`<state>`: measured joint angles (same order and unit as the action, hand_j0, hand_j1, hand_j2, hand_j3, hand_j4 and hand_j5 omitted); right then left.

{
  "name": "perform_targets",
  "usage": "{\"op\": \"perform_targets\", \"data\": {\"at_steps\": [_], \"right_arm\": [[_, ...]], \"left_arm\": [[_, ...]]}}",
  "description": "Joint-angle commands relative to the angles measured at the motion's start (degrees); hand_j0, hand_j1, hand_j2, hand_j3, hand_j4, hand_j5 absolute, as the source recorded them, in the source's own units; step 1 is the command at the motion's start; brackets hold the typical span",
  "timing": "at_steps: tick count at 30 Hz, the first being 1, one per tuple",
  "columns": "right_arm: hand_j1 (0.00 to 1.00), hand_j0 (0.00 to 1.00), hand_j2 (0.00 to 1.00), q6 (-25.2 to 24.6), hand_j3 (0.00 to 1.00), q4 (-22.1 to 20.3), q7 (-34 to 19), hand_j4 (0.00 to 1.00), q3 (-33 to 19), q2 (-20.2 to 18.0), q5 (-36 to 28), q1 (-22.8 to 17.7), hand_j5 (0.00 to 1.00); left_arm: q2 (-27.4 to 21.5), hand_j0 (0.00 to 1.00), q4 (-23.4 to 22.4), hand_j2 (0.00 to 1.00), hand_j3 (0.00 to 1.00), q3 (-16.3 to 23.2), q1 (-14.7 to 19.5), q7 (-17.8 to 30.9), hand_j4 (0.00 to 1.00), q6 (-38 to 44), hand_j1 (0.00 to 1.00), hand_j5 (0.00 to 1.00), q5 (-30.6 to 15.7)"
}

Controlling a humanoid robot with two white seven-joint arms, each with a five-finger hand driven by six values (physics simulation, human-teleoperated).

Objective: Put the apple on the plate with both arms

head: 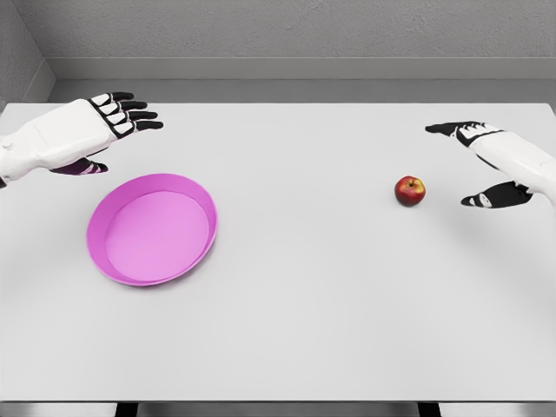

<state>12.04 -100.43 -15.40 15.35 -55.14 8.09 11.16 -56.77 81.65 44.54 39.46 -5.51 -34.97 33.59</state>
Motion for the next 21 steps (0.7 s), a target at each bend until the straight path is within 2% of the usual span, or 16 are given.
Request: {"op": "perform_targets", "data": {"at_steps": [1,4,5,7,8,10,11,15,17,21], "right_arm": [[1.00,1.00,1.00,0.00,1.00,-0.03,0.02,1.00,0.04,-0.14,-0.18,0.00,1.00],[1.00,1.00,1.00,-0.96,1.00,0.94,0.11,1.00,-0.14,-0.23,-0.70,0.09,1.00],[1.00,1.00,1.00,-1.49,1.00,2.87,0.11,1.00,-0.05,-0.14,-0.62,0.79,1.00],[1.00,1.00,1.00,-3.68,1.00,2.87,0.02,1.00,0.21,-0.05,-0.27,1.23,1.00],[1.00,1.00,1.00,-5.18,1.00,2.87,-0.59,1.00,1.79,-0.05,-0.09,2.19,1.00],[1.00,1.00,1.00,-10.36,1.00,3.05,-7.09,1.00,8.11,1.79,-0.09,8.08,1.00],[1.00,1.00,1.00,-11.60,1.00,3.40,-7.71,1.00,10.67,1.88,-0.09,10.10,1.00],[1.00,1.00,1.00,-12.56,1.00,6.56,-7.80,1.00,13.39,3.20,-0.09,11.60,1.00],[1.00,1.00,1.00,-12.48,1.00,9.37,-9.55,1.00,17.08,4.52,-0.09,15.11,1.00],[1.00,1.00,1.00,-12.65,1.00,11.13,-9.91,1.00,19.19,5.49,-0.09,17.49,1.00]], "left_arm": [[-0.09,1.00,0.00,1.00,1.00,-0.07,0.00,-0.02,1.00,-0.03,1.00,1.00,-0.37],[-0.09,1.00,-0.08,1.00,1.00,-0.07,0.00,0.06,1.00,-0.03,1.00,1.00,-0.28],[-0.09,1.00,-0.17,1.00,1.00,-0.07,0.09,0.76,1.00,-0.03,1.00,1.00,-0.28],[0.08,1.00,-0.26,1.00,1.00,-0.07,0.09,1.29,1.00,-0.03,1.00,1.00,-0.28],[0.08,1.00,-0.26,1.00,1.00,-0.07,0.17,1.29,1.00,-0.03,1.00,1.00,-0.28],[0.17,1.00,-0.44,1.00,1.00,-0.07,0.18,1.56,1.00,-0.03,1.00,1.00,-0.28],[0.26,1.00,-0.61,1.00,1.00,-0.07,0.18,1.56,1.00,-0.03,1.00,1.00,-0.28],[0.70,1.00,-0.79,1.00,1.00,-0.33,0.35,1.65,1.00,-0.03,1.00,1.00,0.25],[0.79,1.00,-0.96,1.00,1.00,-0.42,0.44,1.73,1.00,-0.03,1.00,1.00,0.34],[1.22,1.00,-1.23,1.00,1.00,-0.69,0.53,2.87,1.00,-0.03,1.00,1.00,0.86]]}}
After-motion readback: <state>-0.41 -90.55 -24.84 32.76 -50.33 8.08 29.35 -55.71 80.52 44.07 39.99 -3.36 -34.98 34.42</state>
